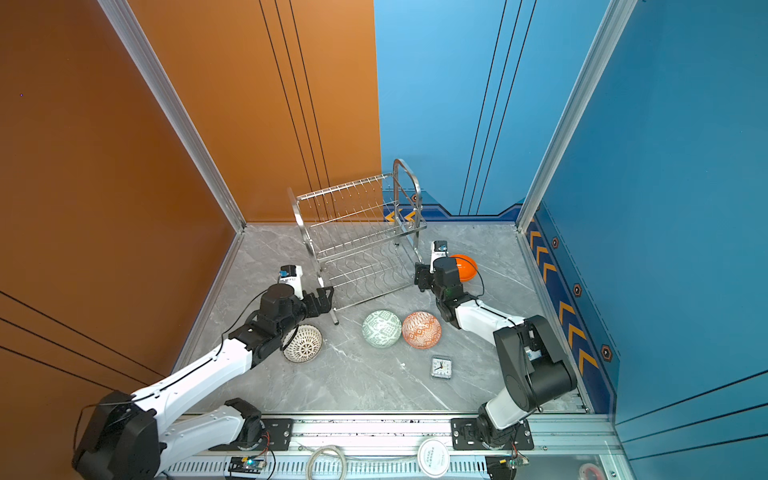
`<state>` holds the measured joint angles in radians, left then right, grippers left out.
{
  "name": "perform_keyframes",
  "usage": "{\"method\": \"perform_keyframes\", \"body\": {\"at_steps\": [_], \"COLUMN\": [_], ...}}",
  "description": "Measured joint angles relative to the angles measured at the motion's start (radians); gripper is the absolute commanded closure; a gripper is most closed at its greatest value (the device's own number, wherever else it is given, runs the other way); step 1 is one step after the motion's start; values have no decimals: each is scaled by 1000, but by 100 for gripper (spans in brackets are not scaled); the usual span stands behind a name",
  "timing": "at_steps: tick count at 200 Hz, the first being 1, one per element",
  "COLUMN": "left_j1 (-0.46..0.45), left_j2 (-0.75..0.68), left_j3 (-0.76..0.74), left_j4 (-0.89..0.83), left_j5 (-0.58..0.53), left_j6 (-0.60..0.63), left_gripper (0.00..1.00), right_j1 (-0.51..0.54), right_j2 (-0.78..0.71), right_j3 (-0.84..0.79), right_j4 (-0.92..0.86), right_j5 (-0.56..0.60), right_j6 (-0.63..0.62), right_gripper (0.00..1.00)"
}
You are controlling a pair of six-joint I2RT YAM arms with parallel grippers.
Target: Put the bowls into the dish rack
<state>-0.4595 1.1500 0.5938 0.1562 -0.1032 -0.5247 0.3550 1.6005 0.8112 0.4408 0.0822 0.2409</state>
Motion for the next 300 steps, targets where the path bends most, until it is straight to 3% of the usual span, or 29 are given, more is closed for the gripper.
{"method": "perform_keyframes", "body": {"at_steps": [65,151,199,300], "left_j1": [0,56,96,161], "left_j2": [112,169,174,242], "left_j3": [82,129,152,239], "left_j4": [1,0,0,1], "left_j5": [-1,0,4,54], "left_j6": [15,30,31,31], "left_gripper": [2,2,2,2], "right_j1": [23,39,90,148], "right_j2": [88,130,137,254], "right_j3": [60,85,85,215], "right_j4": [8,34,48,56], "right_j5": [0,35,77,165], "right_j6": [-2,-24,-31,-27], "right_gripper": [46,82,96,99]}}
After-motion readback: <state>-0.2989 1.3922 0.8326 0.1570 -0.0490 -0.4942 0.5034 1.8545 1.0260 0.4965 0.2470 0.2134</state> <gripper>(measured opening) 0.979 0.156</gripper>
